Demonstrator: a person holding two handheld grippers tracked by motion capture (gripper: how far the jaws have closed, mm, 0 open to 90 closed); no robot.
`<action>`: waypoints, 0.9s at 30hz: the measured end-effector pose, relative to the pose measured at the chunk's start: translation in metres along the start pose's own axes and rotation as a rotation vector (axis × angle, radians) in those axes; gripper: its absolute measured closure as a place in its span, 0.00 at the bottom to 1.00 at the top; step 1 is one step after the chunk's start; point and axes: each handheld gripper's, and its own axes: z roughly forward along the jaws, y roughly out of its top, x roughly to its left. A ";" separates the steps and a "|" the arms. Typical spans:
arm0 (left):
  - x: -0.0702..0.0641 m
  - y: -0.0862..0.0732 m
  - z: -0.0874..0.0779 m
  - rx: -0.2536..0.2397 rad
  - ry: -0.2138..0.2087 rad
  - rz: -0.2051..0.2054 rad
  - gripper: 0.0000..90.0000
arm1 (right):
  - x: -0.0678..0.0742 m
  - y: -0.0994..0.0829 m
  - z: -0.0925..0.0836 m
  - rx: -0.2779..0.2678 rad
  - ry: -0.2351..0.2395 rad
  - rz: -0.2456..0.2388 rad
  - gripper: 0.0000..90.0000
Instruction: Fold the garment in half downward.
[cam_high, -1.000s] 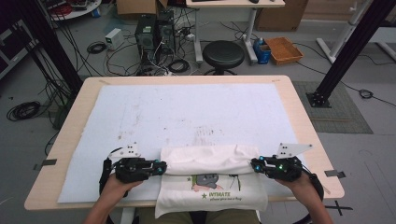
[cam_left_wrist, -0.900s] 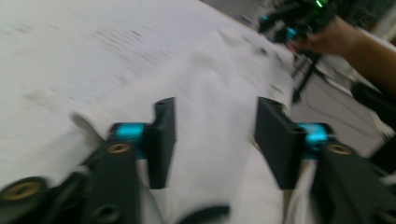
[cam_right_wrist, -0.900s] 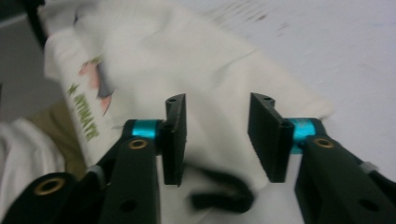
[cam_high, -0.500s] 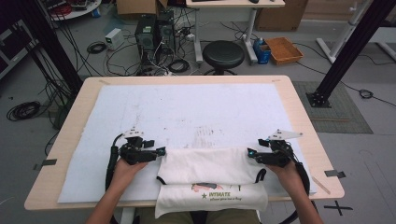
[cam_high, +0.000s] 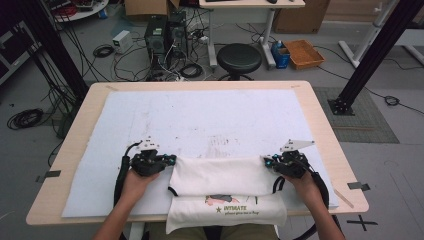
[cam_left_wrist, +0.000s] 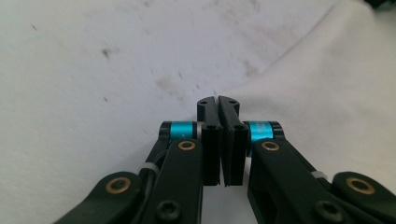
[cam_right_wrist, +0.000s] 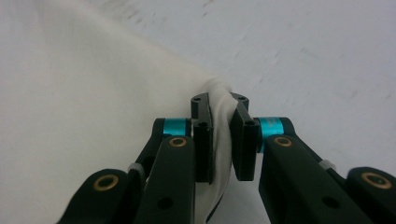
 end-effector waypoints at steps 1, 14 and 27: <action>0.003 0.004 -0.001 -0.005 0.004 -0.004 0.97 | -0.004 0.003 0.000 -0.015 -0.003 0.007 0.91; 0.043 0.048 0.022 -0.145 0.146 -0.098 0.96 | -0.041 0.059 0.030 -0.134 -0.176 0.079 0.84; 0.023 0.005 0.004 -0.092 0.093 -0.124 0.58 | -0.030 0.015 -0.008 -0.148 -0.164 0.152 0.40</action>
